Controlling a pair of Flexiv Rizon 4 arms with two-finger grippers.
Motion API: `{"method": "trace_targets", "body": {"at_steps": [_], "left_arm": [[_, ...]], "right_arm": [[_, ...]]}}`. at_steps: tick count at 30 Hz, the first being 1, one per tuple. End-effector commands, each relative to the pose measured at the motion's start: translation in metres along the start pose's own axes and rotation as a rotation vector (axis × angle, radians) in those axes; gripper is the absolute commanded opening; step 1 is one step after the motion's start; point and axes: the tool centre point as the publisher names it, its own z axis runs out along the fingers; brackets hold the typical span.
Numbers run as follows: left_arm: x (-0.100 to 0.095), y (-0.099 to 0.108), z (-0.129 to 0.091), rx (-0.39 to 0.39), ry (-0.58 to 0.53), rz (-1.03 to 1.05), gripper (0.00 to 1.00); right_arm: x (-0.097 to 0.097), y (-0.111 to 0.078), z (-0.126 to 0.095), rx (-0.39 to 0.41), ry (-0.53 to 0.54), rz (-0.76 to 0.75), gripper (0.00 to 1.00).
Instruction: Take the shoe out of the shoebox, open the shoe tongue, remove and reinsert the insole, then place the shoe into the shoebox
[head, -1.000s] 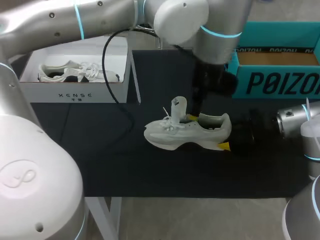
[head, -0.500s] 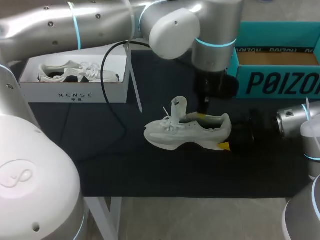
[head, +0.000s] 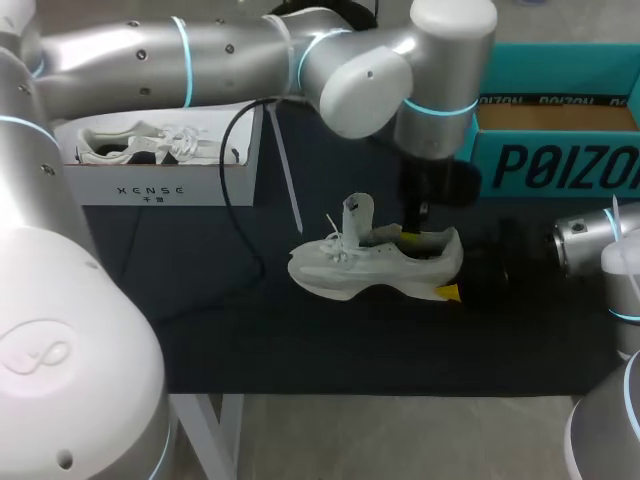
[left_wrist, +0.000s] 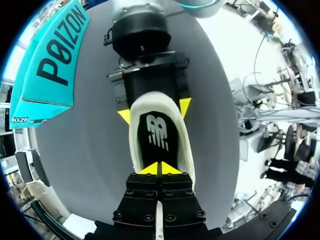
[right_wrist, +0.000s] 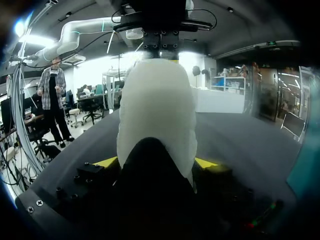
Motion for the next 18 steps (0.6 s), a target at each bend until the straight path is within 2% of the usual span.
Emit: {"method": "trace_targets", "body": {"at_steps": [1,7,12,18], "left_arm": [[0.005,0.0,0.006,-0.01,-0.004,0.006,0.0],[0.023,0.006,0.021,-0.046,-0.003,0.013,0.0],[0.035,0.01,0.028,-0.036,-0.014,0.02,0.0],[0.039,0.009,0.038,-0.026,-0.008,0.028,0.0]], "right_arm": [[-0.001,-0.002,0.002,0.003,0.0,0.001,0.0],[-0.001,-0.002,0.002,0.003,0.0,0.001,0.0],[-0.001,-0.002,0.002,0.003,0.0,0.001,0.0],[-0.001,-0.002,0.002,0.003,0.0,0.001,0.0]]}}
